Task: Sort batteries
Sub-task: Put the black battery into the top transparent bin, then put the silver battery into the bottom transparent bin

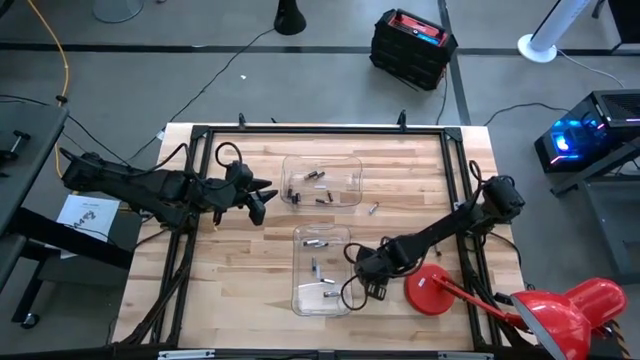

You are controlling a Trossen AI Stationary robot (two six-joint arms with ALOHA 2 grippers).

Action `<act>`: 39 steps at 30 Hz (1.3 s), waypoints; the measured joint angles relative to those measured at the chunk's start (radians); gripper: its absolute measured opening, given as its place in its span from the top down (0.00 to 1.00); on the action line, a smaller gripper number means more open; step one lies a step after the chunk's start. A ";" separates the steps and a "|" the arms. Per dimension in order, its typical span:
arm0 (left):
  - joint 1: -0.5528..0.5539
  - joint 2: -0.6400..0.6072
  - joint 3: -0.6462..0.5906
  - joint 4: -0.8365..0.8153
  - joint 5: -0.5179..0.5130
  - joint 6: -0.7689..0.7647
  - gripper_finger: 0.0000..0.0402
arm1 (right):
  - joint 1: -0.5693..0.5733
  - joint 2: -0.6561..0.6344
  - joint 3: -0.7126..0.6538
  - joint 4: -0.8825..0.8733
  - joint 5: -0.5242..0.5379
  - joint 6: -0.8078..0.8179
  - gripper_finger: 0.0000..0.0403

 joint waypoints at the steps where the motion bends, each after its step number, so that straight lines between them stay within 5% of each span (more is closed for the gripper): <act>1: -0.001 -0.001 0.000 0.005 0.000 0.000 0.61 | -0.001 -0.005 -0.003 0.003 -0.001 0.003 0.86; 3: -0.001 -0.001 0.000 0.006 0.000 0.000 0.61 | -0.015 -0.024 -0.008 0.007 -0.007 -0.002 0.95; 7: -0.001 -0.001 0.000 0.047 0.000 0.019 0.61 | -0.060 -0.098 -0.017 0.001 -0.021 -0.001 0.97; 17: -0.001 -0.006 0.019 0.157 -0.002 0.106 0.61 | -0.152 -0.375 0.000 -0.033 0.168 -0.052 0.99; 21: -0.001 -0.013 0.056 0.159 -0.005 0.152 0.61 | -0.212 -0.458 0.044 0.092 0.339 -0.134 0.99; 27: 0.005 -0.018 0.094 0.160 -0.034 0.212 0.61 | -0.391 -0.432 0.060 0.354 0.383 -0.249 0.99; 31: 0.005 -0.018 0.095 0.161 -0.037 0.211 0.61 | -0.507 -0.374 0.058 0.358 0.387 -0.200 0.90; 39: 0.000 -0.018 0.095 0.160 -0.037 0.200 0.61 | -0.577 -0.407 0.058 0.237 0.310 -0.204 0.54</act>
